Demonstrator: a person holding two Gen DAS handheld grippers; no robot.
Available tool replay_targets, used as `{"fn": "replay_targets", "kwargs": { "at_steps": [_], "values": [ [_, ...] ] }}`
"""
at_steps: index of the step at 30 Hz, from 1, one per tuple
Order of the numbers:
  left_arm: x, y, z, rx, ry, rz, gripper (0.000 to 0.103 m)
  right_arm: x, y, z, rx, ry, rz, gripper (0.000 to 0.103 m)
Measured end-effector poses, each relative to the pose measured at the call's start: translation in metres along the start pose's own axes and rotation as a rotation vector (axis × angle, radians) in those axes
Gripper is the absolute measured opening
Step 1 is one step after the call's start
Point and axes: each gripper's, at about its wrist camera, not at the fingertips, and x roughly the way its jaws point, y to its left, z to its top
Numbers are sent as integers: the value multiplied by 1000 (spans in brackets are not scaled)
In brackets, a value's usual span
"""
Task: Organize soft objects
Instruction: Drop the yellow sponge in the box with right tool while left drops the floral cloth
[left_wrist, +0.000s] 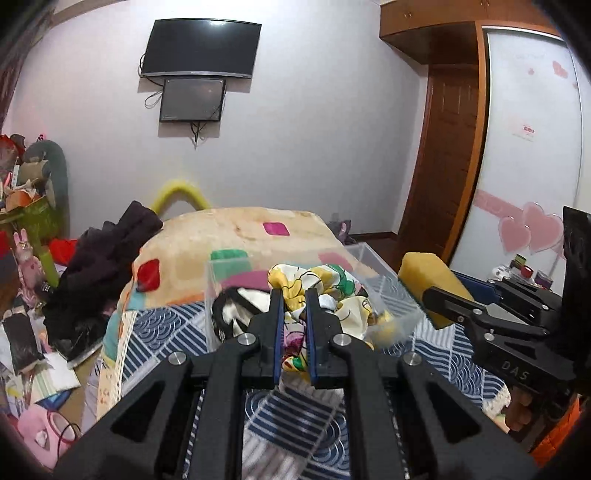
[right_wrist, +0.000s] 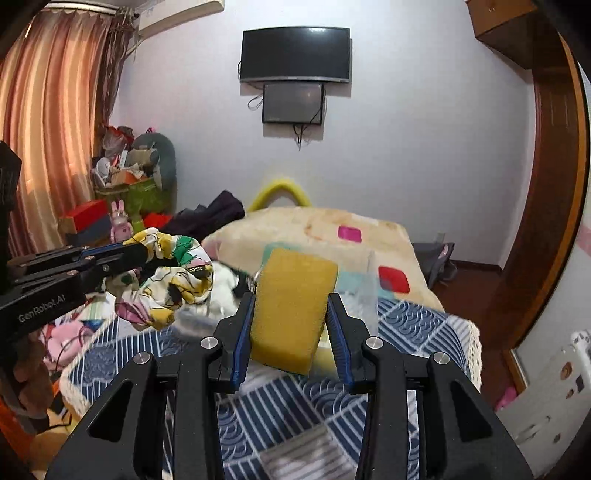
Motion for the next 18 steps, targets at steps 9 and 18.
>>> {"fn": "replay_targets", "kwargs": {
  "at_steps": [9,18],
  "values": [
    [50,16,3,-44,35,56,10,38,3,11,29,12,33,35],
    [97,35,-22,-88,150,95,10,85,7,-2,55,134,70,36]
  ]
}}
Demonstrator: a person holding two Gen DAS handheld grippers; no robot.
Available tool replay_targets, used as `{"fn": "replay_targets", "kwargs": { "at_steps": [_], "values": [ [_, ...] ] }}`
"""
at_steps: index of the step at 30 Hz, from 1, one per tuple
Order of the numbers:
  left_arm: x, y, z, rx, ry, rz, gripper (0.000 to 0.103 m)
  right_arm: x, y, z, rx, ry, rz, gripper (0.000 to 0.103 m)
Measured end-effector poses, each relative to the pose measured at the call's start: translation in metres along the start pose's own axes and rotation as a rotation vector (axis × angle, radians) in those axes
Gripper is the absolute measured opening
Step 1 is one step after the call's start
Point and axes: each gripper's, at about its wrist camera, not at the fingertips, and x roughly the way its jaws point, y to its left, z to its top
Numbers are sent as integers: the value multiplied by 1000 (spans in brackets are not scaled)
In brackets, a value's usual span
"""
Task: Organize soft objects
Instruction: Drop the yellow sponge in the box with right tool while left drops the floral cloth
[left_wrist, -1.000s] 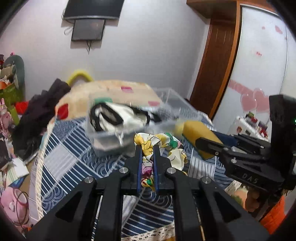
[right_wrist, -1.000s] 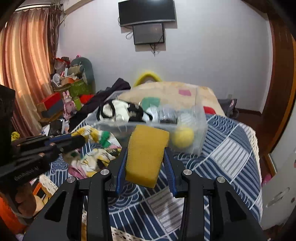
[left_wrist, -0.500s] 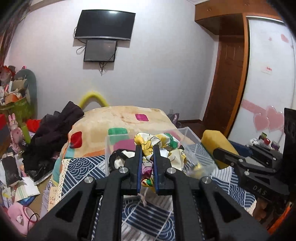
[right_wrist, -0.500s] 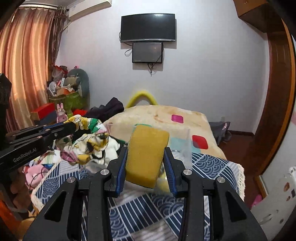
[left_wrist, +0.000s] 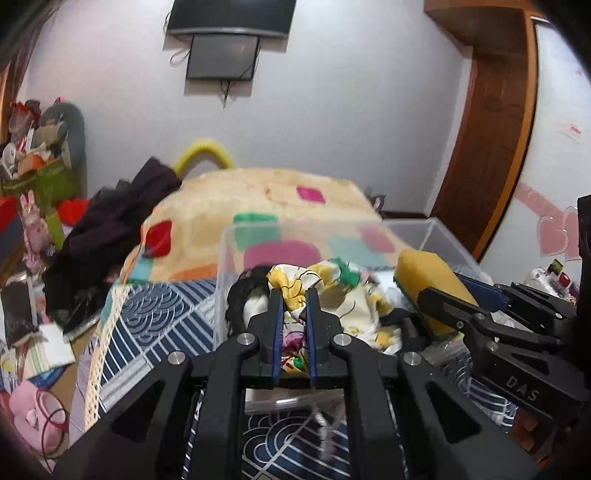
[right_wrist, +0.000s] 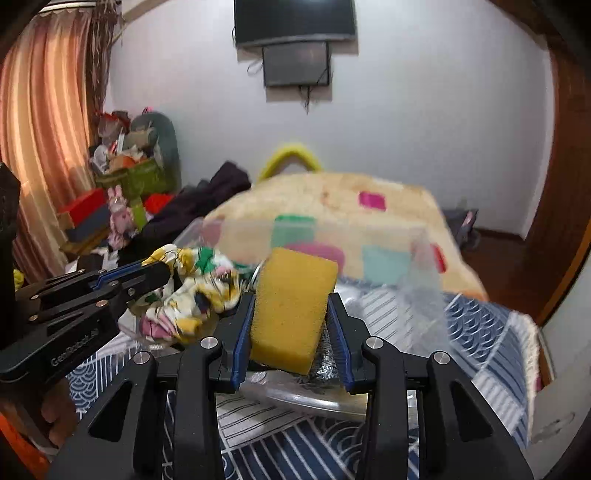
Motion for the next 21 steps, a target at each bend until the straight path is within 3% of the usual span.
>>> {"fn": "replay_targets", "kwargs": {
  "at_steps": [2,9,13,21],
  "values": [
    [4,2,-4,-5,16,-18,10,6,1,-5,4,31,27,36],
    [-12,-2,-8,22,-10,-44,24,-2,4,-5,-38,43,5,44],
    [-30,-6,-6,27,-34,-60,26,-21,2,-2,-38,-7,-4,56],
    [-79,-18,2,68,-116,-90,26,-62,5,7,-47,-99,-4,59]
  ]
}}
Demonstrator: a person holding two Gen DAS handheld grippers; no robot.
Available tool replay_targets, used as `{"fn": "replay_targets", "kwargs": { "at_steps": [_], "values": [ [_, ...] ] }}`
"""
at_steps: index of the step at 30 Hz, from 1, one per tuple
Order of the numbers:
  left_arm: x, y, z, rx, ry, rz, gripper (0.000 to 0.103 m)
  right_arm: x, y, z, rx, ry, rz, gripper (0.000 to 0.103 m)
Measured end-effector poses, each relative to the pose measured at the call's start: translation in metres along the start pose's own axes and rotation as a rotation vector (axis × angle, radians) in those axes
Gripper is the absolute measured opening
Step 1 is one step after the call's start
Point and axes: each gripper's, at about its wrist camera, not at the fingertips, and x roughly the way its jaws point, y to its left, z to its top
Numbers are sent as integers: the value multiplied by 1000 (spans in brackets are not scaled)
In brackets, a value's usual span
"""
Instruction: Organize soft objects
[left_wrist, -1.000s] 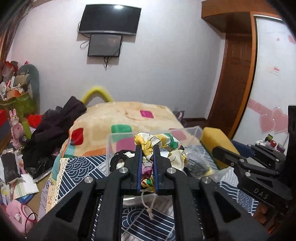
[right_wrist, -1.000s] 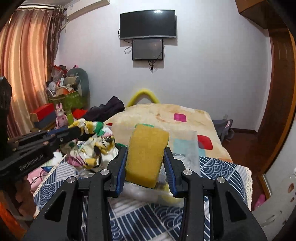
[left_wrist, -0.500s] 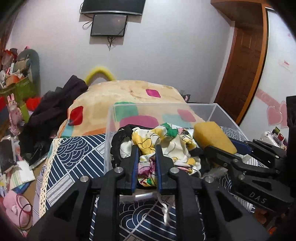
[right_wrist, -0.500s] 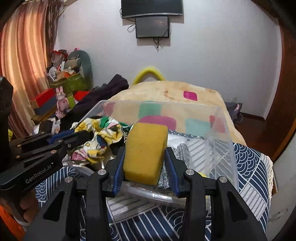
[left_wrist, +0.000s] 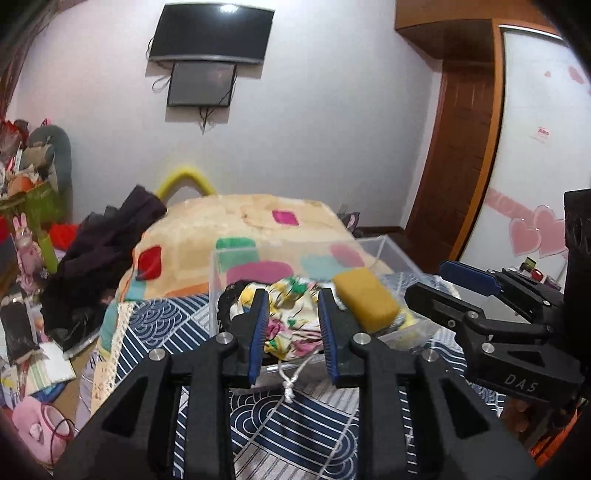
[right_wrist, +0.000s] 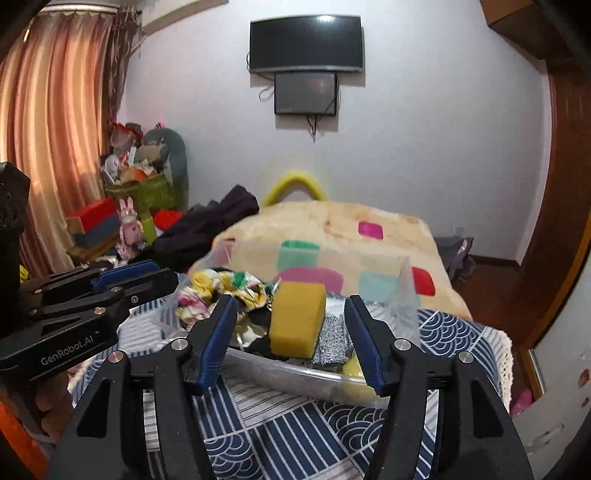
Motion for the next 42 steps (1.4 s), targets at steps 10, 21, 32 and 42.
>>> {"fn": "replay_targets", "kwargs": {
  "at_steps": [10,21,32,42],
  "values": [
    [-60,-23,5,65,-116,-3,59,-55,6,7,11,-152,-5,77],
    [-99,-29,2,73,-203,31,97,-85,11,2,29,-251,-45,90],
    [-110,-31,0,79,-219,18,102,-93,14,-3,47,-278,-49,100],
    [-111,-33,1,80,-216,8,102,-97,14,-4,48,-283,-51,100]
  ]
}}
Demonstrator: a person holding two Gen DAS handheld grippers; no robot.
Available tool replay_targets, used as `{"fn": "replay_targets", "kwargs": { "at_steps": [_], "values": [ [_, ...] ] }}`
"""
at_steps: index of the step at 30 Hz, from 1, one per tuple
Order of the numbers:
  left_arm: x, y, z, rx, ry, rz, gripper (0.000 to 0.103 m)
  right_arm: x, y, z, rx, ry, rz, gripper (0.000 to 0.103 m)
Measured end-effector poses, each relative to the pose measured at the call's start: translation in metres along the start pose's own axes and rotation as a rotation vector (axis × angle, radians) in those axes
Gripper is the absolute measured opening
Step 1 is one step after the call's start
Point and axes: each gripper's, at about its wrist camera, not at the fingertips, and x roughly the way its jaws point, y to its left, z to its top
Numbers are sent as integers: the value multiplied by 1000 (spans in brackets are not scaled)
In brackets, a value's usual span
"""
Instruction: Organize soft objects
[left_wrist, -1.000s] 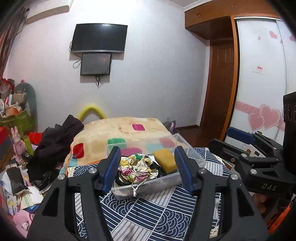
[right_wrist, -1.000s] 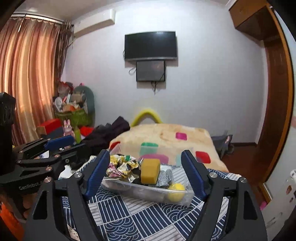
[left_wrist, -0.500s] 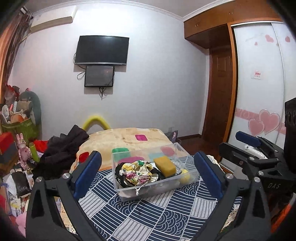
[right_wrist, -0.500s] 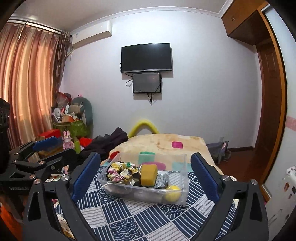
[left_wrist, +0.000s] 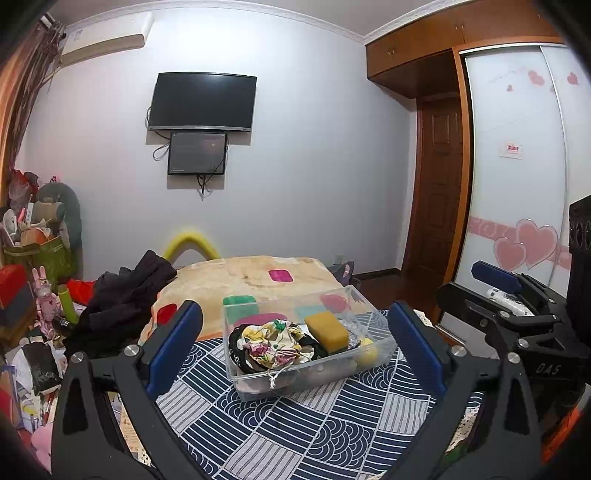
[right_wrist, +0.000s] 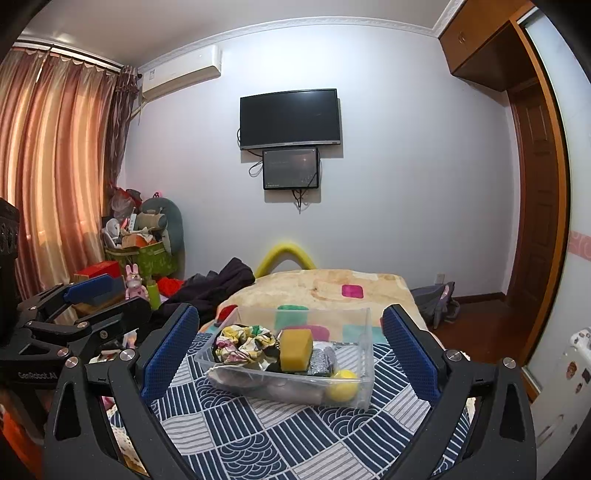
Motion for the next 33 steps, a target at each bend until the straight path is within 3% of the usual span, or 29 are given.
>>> {"fn": "replay_targets", "kwargs": {
  "at_steps": [33],
  "values": [
    [-5,-1,1,-8,-15,-25,102,-7,3,3,11,-13,2,100]
  ]
}}
